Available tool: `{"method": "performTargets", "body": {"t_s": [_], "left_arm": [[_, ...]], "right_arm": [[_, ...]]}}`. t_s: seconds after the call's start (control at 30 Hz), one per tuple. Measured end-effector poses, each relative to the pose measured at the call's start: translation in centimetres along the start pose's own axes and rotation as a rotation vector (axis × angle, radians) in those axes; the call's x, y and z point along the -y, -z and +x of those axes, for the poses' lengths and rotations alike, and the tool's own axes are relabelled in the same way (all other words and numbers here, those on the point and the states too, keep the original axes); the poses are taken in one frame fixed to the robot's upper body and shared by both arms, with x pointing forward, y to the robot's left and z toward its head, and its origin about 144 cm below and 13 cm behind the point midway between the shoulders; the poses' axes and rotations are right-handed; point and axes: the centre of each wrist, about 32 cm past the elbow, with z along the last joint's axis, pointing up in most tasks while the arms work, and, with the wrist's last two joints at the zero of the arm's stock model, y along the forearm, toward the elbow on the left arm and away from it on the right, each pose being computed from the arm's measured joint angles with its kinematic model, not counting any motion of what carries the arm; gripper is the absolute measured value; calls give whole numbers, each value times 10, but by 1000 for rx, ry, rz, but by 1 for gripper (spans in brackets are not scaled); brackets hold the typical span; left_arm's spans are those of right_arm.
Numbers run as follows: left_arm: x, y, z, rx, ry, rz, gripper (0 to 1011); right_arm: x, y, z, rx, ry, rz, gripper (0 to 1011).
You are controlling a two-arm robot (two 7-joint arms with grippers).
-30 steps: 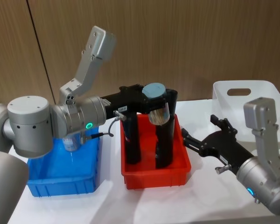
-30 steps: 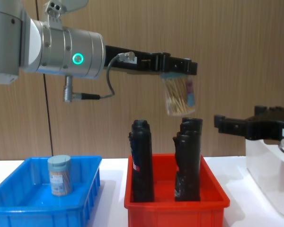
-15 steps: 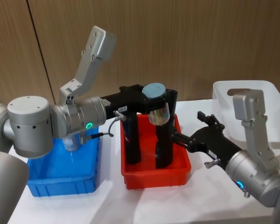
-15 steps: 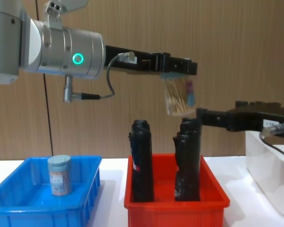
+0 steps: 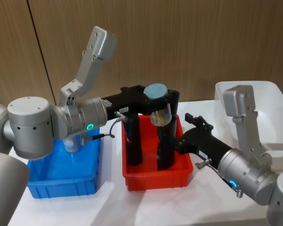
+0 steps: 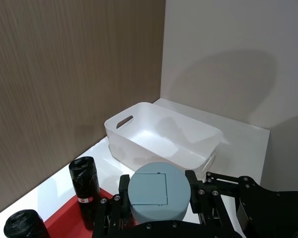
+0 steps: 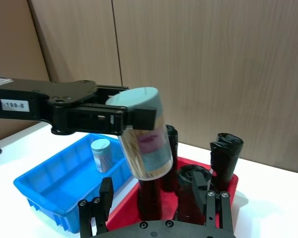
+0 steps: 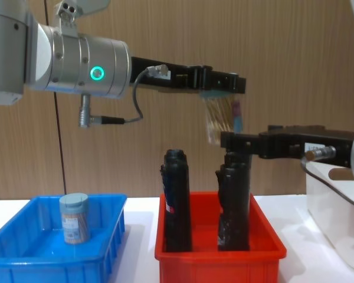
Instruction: Pick the cotton swabs from the blue box and place them into the white box.
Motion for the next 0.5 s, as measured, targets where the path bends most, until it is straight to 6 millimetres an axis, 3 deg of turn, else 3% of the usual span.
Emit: {"method": "performTargets", "body": {"t_s": [0.5], "left_arm": [[0,0,0,0,0,0,671]], "right_arm": [[-16,-3,-3,5,-25,-8,1001]]}}
